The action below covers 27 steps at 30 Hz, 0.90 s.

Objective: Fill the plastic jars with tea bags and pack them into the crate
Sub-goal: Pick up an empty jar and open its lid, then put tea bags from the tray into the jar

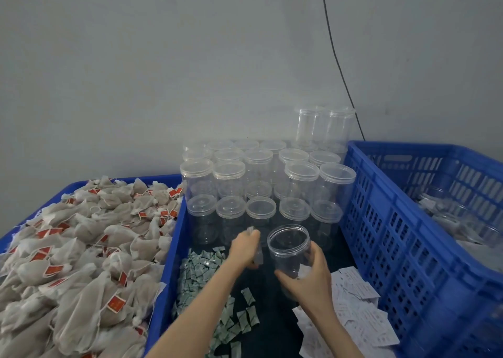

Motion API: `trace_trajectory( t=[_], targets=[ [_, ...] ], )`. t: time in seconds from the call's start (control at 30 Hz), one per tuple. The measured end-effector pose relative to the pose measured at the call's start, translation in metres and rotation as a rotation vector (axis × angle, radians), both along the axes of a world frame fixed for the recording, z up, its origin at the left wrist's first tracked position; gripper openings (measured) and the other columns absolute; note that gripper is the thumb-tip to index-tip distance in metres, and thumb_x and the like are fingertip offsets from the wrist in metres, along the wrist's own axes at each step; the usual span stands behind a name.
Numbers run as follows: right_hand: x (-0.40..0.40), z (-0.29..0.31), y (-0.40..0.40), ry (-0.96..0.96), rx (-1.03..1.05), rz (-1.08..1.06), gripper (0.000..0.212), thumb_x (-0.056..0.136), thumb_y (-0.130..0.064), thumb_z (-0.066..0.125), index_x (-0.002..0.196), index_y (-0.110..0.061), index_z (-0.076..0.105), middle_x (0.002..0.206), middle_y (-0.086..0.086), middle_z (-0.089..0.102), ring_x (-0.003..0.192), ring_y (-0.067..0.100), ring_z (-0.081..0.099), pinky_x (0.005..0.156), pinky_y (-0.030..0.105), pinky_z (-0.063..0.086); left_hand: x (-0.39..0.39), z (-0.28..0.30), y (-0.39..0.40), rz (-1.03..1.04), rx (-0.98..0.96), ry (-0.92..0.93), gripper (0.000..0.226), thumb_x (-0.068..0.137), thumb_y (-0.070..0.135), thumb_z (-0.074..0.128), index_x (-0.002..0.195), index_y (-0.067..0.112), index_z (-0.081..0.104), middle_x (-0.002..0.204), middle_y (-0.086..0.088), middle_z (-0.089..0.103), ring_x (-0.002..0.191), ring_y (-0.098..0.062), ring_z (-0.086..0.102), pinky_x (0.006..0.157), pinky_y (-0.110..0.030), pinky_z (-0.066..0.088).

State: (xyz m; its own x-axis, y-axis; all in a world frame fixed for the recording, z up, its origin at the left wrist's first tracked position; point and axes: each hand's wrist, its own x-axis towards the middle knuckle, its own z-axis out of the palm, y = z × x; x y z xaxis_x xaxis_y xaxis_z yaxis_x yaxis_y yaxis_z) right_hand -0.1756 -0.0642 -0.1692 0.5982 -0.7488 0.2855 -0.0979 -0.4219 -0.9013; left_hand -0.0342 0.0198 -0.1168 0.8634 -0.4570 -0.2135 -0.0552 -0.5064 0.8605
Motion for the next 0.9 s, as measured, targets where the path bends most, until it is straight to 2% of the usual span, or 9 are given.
trace_trajectory(
  t=[0.07,0.17,0.33,0.43,0.53,0.63,0.73,0.83,0.9],
  targets=[
    [0.002,0.000,0.000,-0.039,0.035,0.032,0.087,0.057,-0.023,0.093,0.131,-0.025,0.047,0.123,-0.011,0.056,0.113,0.007,0.055,0.090,0.020,0.042,-0.001,-0.020,-0.008,0.115,-0.023,0.149,0.033,0.098,0.026,0.037,0.103,-0.001,0.056,0.100,-0.014,0.062,0.089,-0.031,0.061,0.065,-0.038,0.056],
    [0.002,0.001,-0.002,-0.081,0.088,0.068,0.085,0.060,-0.019,0.093,0.129,-0.030,0.045,0.121,-0.017,0.056,0.114,0.000,0.053,0.091,0.020,0.041,0.001,-0.049,-0.013,0.128,0.146,0.109,0.035,0.099,0.019,0.039,0.118,-0.003,0.059,0.114,-0.019,0.065,0.105,-0.033,0.062,0.090,-0.037,0.051],
    [0.000,-0.003,-0.006,-0.109,0.165,0.093,0.076,0.065,-0.012,0.091,0.118,-0.040,0.045,0.121,-0.018,0.056,0.114,0.000,0.053,0.094,0.025,0.040,-0.008,-0.066,-0.012,-0.056,0.697,-0.454,0.028,0.101,0.014,0.033,0.125,0.005,0.044,0.122,-0.009,0.060,0.112,-0.023,0.060,0.084,-0.031,0.049],
    [-0.002,-0.006,-0.007,-0.098,0.170,0.093,0.079,0.064,-0.013,0.091,0.122,-0.039,0.043,0.122,-0.020,0.055,0.116,0.001,0.053,0.099,0.029,0.040,-0.003,-0.068,-0.009,-0.147,0.822,-0.638,0.027,0.099,0.012,0.036,0.125,0.005,0.038,0.117,-0.005,0.062,0.106,-0.018,0.064,0.075,-0.025,0.050],
    [-0.003,-0.007,-0.006,-0.092,0.160,0.105,0.080,0.064,-0.012,0.091,0.126,-0.035,0.044,0.123,-0.017,0.056,0.117,0.006,0.054,0.100,0.031,0.041,-0.003,-0.064,-0.010,-0.223,0.878,-0.686,0.028,0.099,0.011,0.036,0.126,0.004,0.036,0.119,-0.007,0.062,0.108,-0.020,0.063,0.079,-0.027,0.050],
    [-0.001,-0.003,-0.002,-0.090,0.138,0.133,0.076,0.064,-0.011,0.091,0.118,-0.040,0.046,0.122,-0.017,0.057,0.117,0.001,0.053,0.093,0.019,0.040,0.000,-0.053,-0.013,-0.255,0.924,-0.691,0.030,0.098,0.010,0.036,0.128,0.002,0.039,0.125,-0.010,0.060,0.114,-0.025,0.060,0.086,-0.032,0.049],
    [0.006,0.004,0.008,-0.105,0.131,0.181,0.075,0.064,-0.010,0.091,0.118,-0.039,0.048,0.122,-0.015,0.061,0.116,-0.001,0.056,0.086,0.011,0.042,0.005,-0.021,-0.006,-0.272,0.923,-0.718,0.031,0.097,0.013,0.043,0.125,0.005,0.052,0.126,-0.009,0.059,0.116,-0.026,0.058,0.088,-0.034,0.047],
    [0.016,0.020,0.023,-0.151,0.153,0.241,0.070,0.064,-0.014,0.091,0.119,-0.034,0.054,0.117,-0.012,0.067,0.110,-0.001,0.061,0.085,0.013,0.049,0.016,0.026,0.016,-0.264,0.813,-0.708,0.026,0.096,0.021,0.046,0.113,0.010,0.062,0.112,-0.008,0.064,0.101,-0.025,0.063,0.079,-0.034,0.047],
    [0.022,0.028,0.038,-0.168,0.152,0.285,0.075,0.057,-0.034,0.090,0.122,-0.030,0.054,0.118,-0.012,0.067,0.111,0.000,0.061,0.090,0.019,0.049,0.028,0.054,0.042,-0.180,0.696,-0.693,0.023,0.096,0.027,0.046,0.101,0.013,0.064,0.100,-0.006,0.066,0.087,-0.022,0.063,0.072,-0.033,0.048]
  ],
)
